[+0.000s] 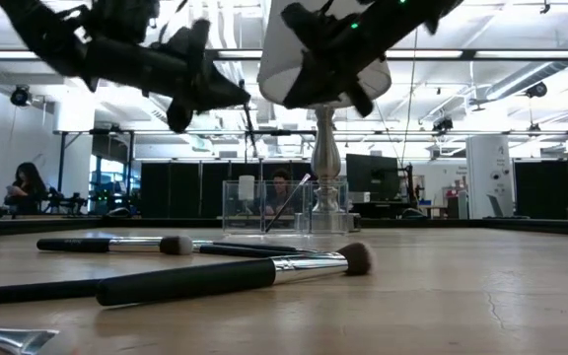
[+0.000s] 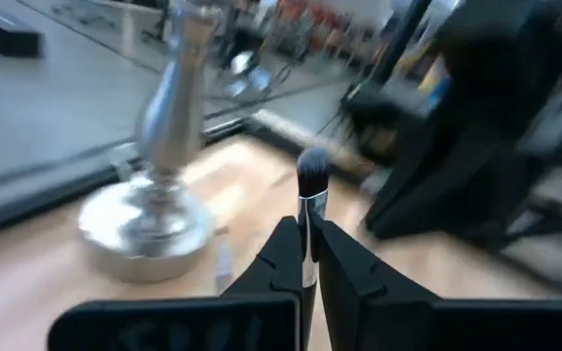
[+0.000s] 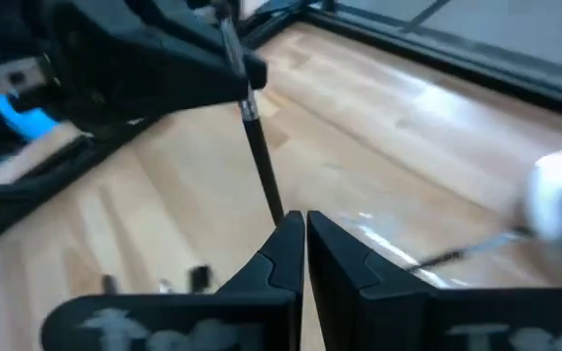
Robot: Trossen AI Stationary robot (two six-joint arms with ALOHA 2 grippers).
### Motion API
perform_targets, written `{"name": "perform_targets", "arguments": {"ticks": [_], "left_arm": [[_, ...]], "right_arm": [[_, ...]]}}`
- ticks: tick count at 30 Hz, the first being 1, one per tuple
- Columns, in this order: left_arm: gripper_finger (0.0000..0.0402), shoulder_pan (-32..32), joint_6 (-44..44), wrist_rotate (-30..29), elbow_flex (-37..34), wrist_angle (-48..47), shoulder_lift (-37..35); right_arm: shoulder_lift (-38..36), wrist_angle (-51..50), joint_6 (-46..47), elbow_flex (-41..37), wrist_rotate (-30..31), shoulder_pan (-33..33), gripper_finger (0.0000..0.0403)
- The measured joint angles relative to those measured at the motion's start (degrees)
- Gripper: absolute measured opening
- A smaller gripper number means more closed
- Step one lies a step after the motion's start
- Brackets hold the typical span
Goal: Put items in baskets/containers
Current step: Put the eyeshadow brush into the transparent organizer
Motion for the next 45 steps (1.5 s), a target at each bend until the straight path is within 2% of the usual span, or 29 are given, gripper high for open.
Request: {"name": "perform_targets", "arguments": {"ticks": [4, 8, 13, 16, 22, 29, 36, 39, 45], "left_arm": [[0.0012, -0.36, 10.57, -2.87, 4.82, -9.52, 0.81], [0.0012, -0.34, 15.81, -4.94, 5.35, -8.25, 2.82], [0.0012, -0.17, 13.21, -7.86, 3.27, -5.78, 4.65], [0.0012, -0.17, 12.32, -7.93, 1.43, -2.01, 5.35], [0.0016, -0.13, 11.77, -7.88, -0.06, -1.88, 6.81], [0.0031, -0.13, 9.01, -4.85, -0.47, -1.84, 10.00], [0.0038, -0.24, 6.02, -4.41, -0.12, -1.91, 11.29], [0.0059, -0.26, 6.02, -4.74, -0.18, -2.24, 10.78], [0.0127, -0.52, 5.49, -5.21, -0.04, -5.91, 9.52]], "right_arm": [[-2.43, -4.71, 0.92, -0.75, 1.05, -0.51, 0.0013], [-2.44, -6.29, 3.33, -1.77, 1.00, -0.54, 0.0013], [-0.96, -6.19, 5.02, -1.99, 0.77, -0.49, 0.0013], [-0.30, -6.20, 4.99, -1.99, 0.50, -0.57, 0.0013], [0.65, -6.10, 5.16, -1.99, 0.29, -0.71, 0.0013], [0.66, -6.01, 5.17, -1.99, -0.56, -0.73, 0.0013], [0.66, -6.08, 5.34, -1.99, -1.14, -0.76, 0.0013], [0.66, -6.19, 5.13, -1.99, -1.31, -0.76, 0.0013], [0.66, -6.88, 4.91, -1.99, -2.67, -0.74, 0.0013]]}}
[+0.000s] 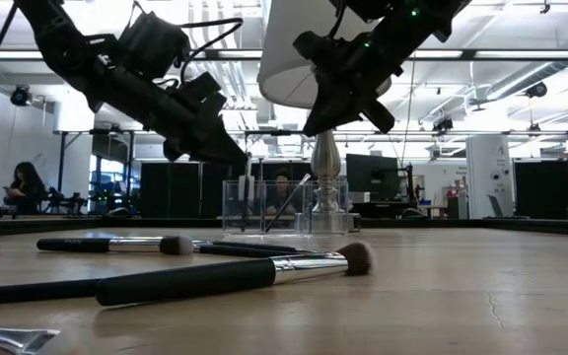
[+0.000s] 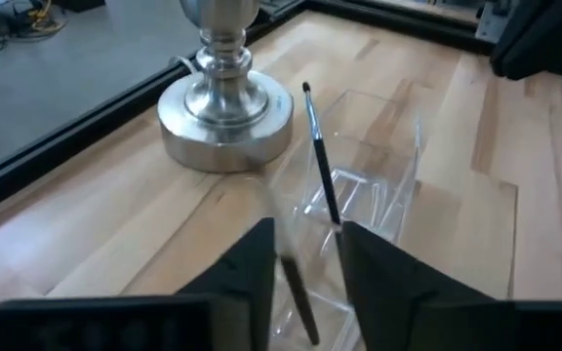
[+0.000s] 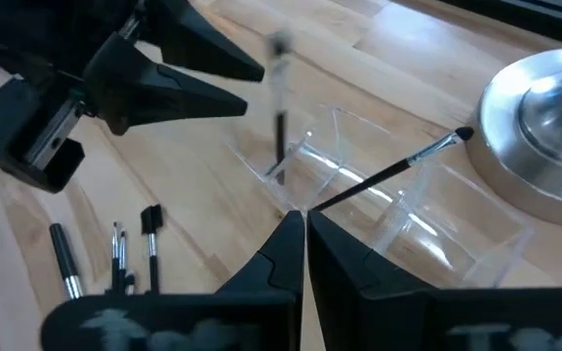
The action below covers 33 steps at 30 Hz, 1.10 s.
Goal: Put items in baskets/containers
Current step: Put the eyeshadow brush into the transparent organizer, then put the powder brush into the transparent organizer
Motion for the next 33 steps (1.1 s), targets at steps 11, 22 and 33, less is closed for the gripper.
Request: {"name": "perform_targets", "arguments": {"ticks": [11, 22, 33], "left_arm": [[0.0169, -3.08, -1.50, 4.52, 0.35, -10.99, -11.19], [0.0165, -13.11, -8.39, 5.40, -0.26, -23.95, -20.92], [0.0165, -30.09, -16.30, -7.69, 0.34, -28.10, -20.58]], "right_arm": [[0.00, -2.68, -15.60, 0.00, -13.87, 1.26, 0.0013], [4.31, -14.13, -31.63, 5.90, -23.91, 7.12, 0.0057], [13.43, -24.44, -35.14, 17.85, -23.04, 15.53, 0.0153]]}}
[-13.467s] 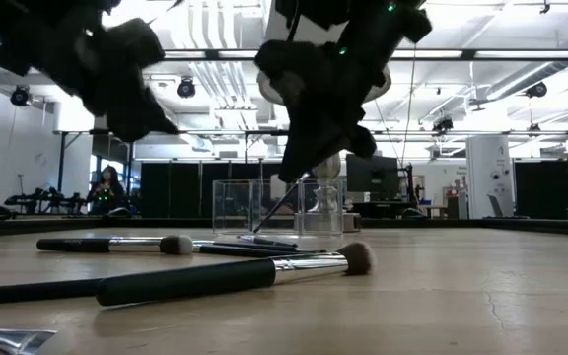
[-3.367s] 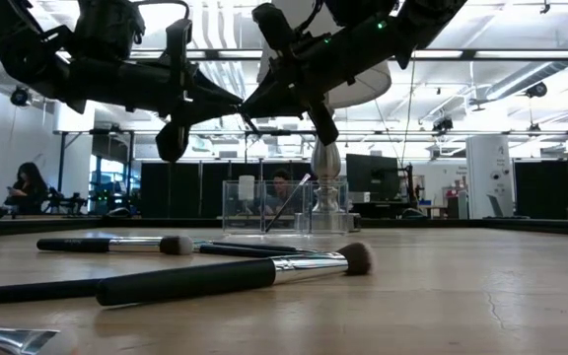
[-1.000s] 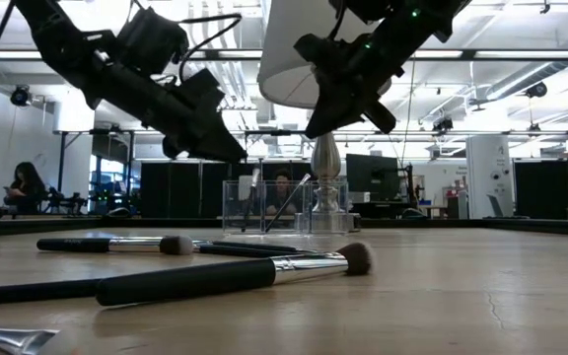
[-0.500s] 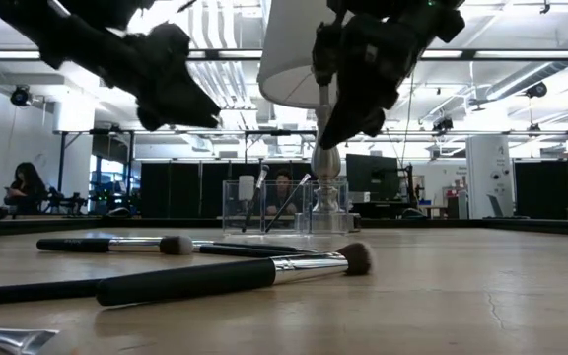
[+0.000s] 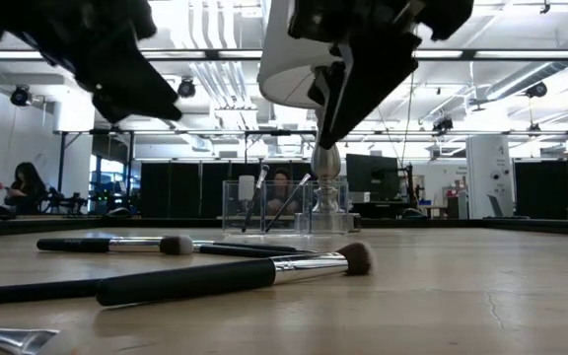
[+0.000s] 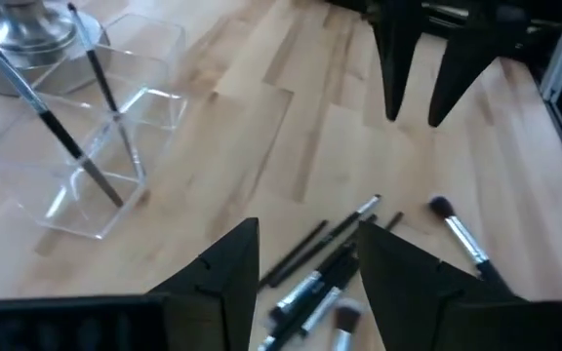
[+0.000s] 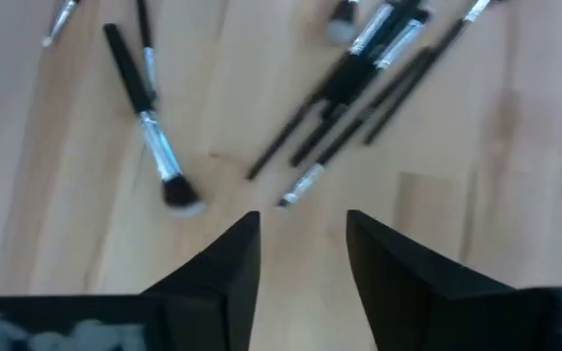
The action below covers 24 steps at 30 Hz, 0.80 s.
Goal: Put items in baskets/containers
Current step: Put the powder brush into the transparent organizer
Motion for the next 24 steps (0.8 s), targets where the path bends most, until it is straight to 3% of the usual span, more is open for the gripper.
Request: {"name": "perform_targets", "arguments": {"ticks": [9, 16, 24], "left_arm": [[0.0165, -11.19, -5.71, -9.37, 1.80, 0.08, 2.02], [0.0165, -13.47, -9.49, -10.04, 4.73, 0.35, 6.27], [0.0165, -13.73, -12.51, -10.04, 8.11, 0.07, 13.02]], "right_arm": [[4.42, -0.79, 6.15, 5.96, 5.80, 8.89, 0.0158], [8.28, -1.38, 5.70, 8.40, 5.52, 13.31, 0.0160], [11.87, 0.11, 3.67, 9.36, 7.17, 13.71, 0.0160]]}}
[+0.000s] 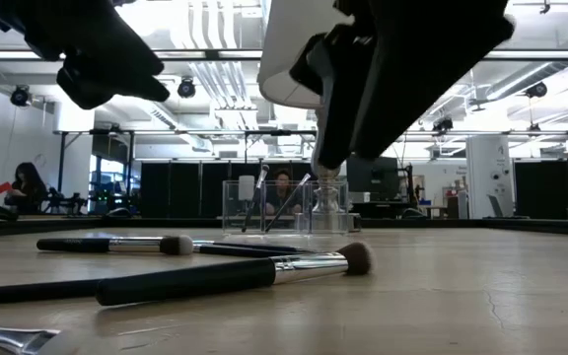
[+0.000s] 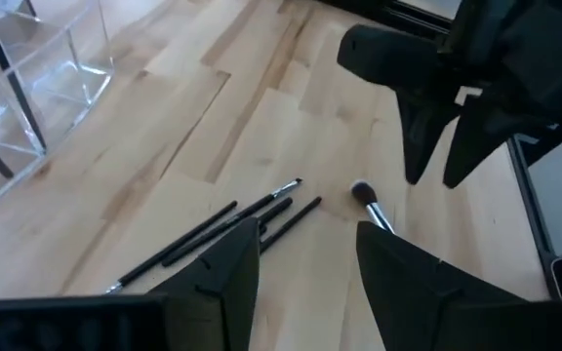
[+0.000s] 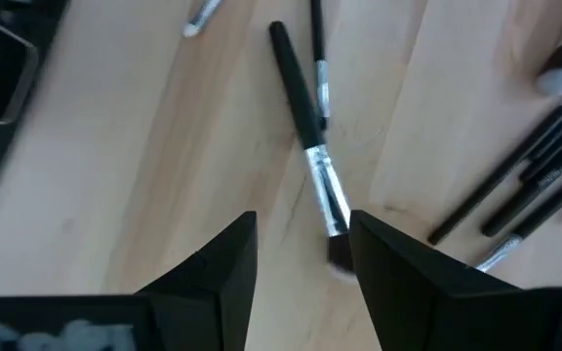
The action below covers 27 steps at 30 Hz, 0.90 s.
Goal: Put items in baskets/containers
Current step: Put the powder brush into the transparent organizer
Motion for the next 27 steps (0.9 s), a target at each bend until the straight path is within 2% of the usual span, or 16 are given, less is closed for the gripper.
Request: {"name": "perform_targets", "arguments": {"ticks": [11, 21, 27], "left_arm": [[0.0165, -0.22, -1.93, -0.68, 1.14, 0.06, 2.89], [0.0165, -0.22, -1.91, -1.48, 0.59, -0.28, 2.91], [0.0165, -0.22, -1.84, -1.51, 0.57, -1.12, 2.91]], "right_arm": [[5.52, 2.77, -2.58, 0.39, 0.83, -0.55, 0.0160], [6.53, 3.36, -4.55, 0.39, 0.27, -2.34, 0.0159], [8.05, 3.53, -4.88, 0.28, -1.51, -3.00, 0.0137]]}}
